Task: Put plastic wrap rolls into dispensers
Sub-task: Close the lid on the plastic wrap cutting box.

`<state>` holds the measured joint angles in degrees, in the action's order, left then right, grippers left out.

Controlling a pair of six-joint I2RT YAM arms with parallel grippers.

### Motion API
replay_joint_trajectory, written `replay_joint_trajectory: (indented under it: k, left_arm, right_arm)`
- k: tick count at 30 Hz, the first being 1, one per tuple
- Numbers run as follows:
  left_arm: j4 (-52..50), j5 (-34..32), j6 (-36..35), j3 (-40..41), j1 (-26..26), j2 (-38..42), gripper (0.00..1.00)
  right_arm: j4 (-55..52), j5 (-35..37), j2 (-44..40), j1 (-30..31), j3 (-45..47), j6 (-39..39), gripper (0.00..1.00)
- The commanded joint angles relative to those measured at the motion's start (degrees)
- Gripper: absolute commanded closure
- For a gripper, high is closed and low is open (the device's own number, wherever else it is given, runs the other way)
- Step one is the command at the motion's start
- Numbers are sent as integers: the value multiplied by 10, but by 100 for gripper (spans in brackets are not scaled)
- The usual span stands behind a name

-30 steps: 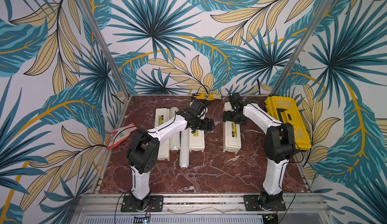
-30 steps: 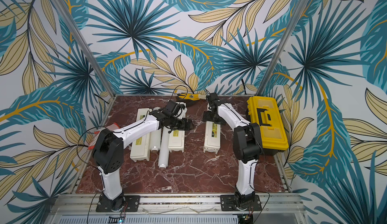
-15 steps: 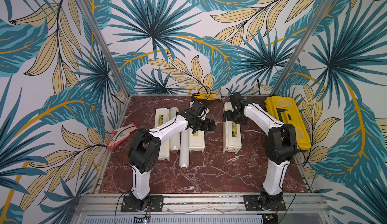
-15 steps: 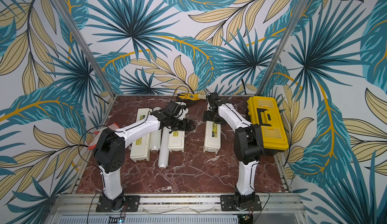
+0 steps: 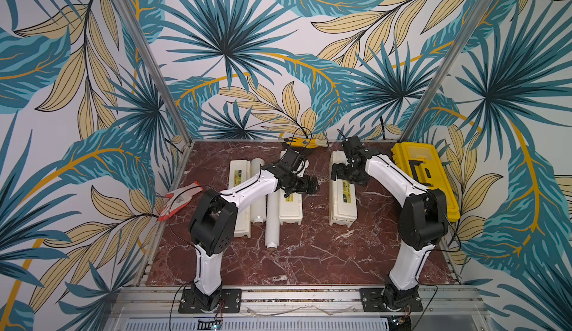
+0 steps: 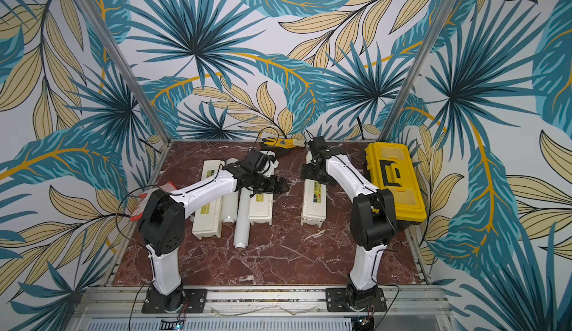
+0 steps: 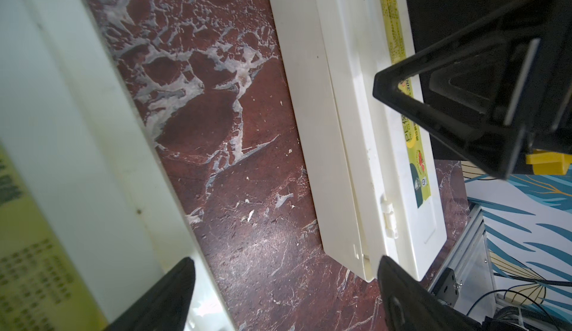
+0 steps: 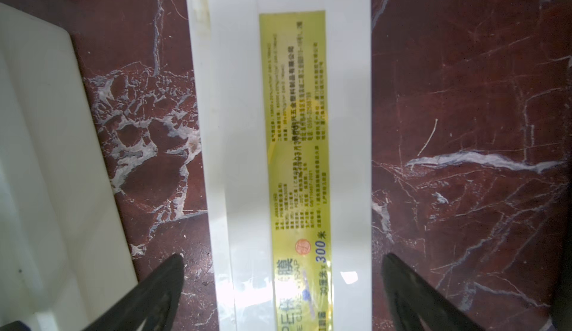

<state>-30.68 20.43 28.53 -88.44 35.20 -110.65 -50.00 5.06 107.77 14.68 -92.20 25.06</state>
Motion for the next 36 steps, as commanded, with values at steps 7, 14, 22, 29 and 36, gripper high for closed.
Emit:
replay_joint_trajectory:
  k: [7,14,22,29,36]
  left_arm:
    - [-16,5,-1,-20,2,-15,7]
    - [-3,36,6,-34,19,-29,6]
    - [35,75,32,-50,42,-54,6]
    - [79,93,66,-38,48,-71,0]
    - [94,83,74,-17,49,-68,1]
  right_arm:
    - [-10,16,-56,4,23,-12,1]
    - [-26,-27,-91,-1,4,-57,1]
    - [-18,-172,-131,-92,77,-101,3]
    - [23,-263,-117,-119,131,-118,5]
    - [46,-292,-89,-119,148,-131,6]
